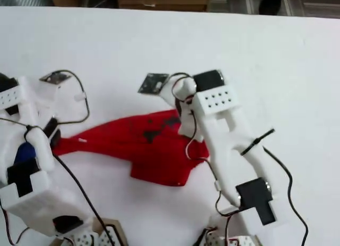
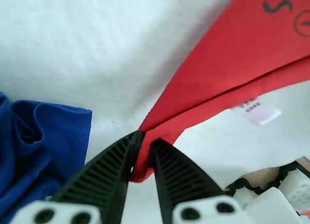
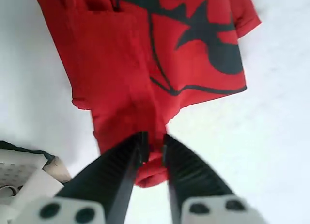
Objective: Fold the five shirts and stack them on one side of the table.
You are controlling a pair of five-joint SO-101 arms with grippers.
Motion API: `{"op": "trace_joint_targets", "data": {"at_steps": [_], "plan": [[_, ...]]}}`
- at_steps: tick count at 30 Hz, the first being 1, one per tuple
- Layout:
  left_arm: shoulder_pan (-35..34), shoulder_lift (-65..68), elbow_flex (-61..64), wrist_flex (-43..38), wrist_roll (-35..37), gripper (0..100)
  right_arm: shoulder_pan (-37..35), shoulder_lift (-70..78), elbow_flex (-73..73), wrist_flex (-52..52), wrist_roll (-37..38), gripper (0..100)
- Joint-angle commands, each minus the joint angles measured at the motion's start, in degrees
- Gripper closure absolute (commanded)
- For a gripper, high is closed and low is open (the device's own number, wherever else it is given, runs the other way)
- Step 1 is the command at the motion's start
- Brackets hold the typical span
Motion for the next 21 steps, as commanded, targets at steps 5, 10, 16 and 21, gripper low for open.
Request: {"op": "trace_joint_targets", "data": {"at_steps": [5, 10, 16, 21], "plan": [[0.4, -0.4, -0.1, -0.2, 0.0, 97, 0.1, 0.0, -2.3, 0.7, -1.2, 97.8], [0.4, -0.4, -0.1, -0.2, 0.0, 97, 1.5, 0.0, -1.3, 0.7, -8.8, 90.4], [0.4, -0.4, -0.6, -0.2, 0.0, 97, 0.7, 2.4, 9.8, -6.9, -16.2, 76.5], [1.1, -0.4, -0.2, -1.2, 0.1, 97, -5.0, 9.9, 13.5, -17.6, -25.8, 73.5]]}}
